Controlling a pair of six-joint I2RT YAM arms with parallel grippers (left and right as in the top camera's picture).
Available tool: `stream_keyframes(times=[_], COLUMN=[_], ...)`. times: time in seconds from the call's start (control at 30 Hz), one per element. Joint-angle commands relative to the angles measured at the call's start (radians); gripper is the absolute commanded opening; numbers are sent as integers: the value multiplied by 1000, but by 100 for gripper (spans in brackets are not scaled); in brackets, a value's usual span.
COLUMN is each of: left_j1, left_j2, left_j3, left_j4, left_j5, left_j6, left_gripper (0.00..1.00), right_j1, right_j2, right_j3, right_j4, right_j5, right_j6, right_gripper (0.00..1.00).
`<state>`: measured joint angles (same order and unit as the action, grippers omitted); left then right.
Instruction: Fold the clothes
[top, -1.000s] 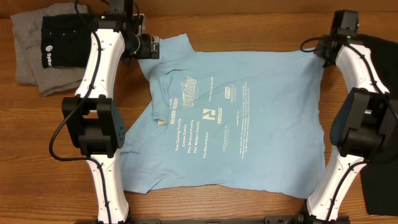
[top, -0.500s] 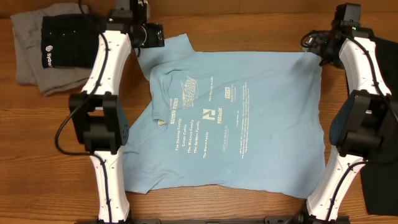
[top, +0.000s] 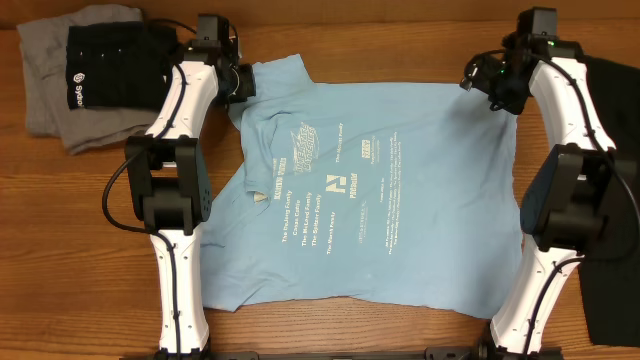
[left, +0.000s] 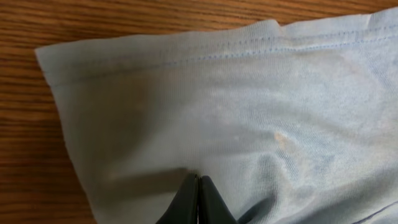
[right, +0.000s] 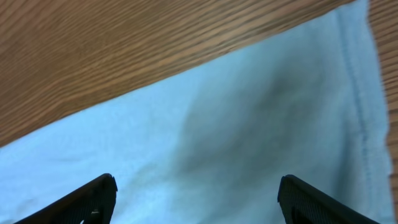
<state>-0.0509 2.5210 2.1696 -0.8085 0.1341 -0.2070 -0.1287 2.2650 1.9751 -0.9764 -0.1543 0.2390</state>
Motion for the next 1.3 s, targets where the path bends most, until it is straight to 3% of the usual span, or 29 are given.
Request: stream_keyframes(times=[0.0, 0.03, 0.07, 0.1, 0.67, 0.9, 0.93, 1.03, 1.07, 1.1, 1.17, 1.23, 1.27], left_j1=[9, 10, 10, 11, 127, 146, 145, 135, 133, 129, 121, 110, 103], left_j2=[15, 28, 50, 65, 125, 125, 125, 125, 125, 125, 125, 122, 120], left_j3=[10, 10, 10, 10, 12, 86, 114, 206, 238, 282, 369, 465, 518], left_j4=[14, 22, 30, 36, 291, 408, 410, 405, 398, 381, 329, 245, 185], left_j5=[-14, -13, -13, -13, -101, -101, -101, -101, -101, -101, -94, -73, -56], left_j6=[5, 5, 5, 5, 31, 132, 150, 187, 191, 196, 196, 196, 196], left_gripper=[4, 4, 4, 4, 4, 4, 10, 14, 21, 34, 45, 77, 88], right_j1=[18, 23, 25, 25, 25, 62, 74, 112, 126, 138, 161, 168, 168], right_j2=[8, 8, 8, 8, 7, -23, -34, -67, -76, -82, -85, -84, -84], right_j3=[29, 29, 29, 29, 29, 29, 29, 29, 29, 29, 29, 28, 26], right_j4=[-14, -24, -40, -50, -216, -252, -252, -252, -252, -253, -257, -268, -271], right_j5=[-12, -12, -12, -12, -14, 4, 8, 66, 94, 114, 153, 175, 179], right_j6=[4, 4, 5, 5, 82, 107, 109, 131, 137, 137, 146, 159, 159], right_gripper=[85, 80, 69, 68, 65, 62, 62, 64, 65, 67, 73, 76, 77])
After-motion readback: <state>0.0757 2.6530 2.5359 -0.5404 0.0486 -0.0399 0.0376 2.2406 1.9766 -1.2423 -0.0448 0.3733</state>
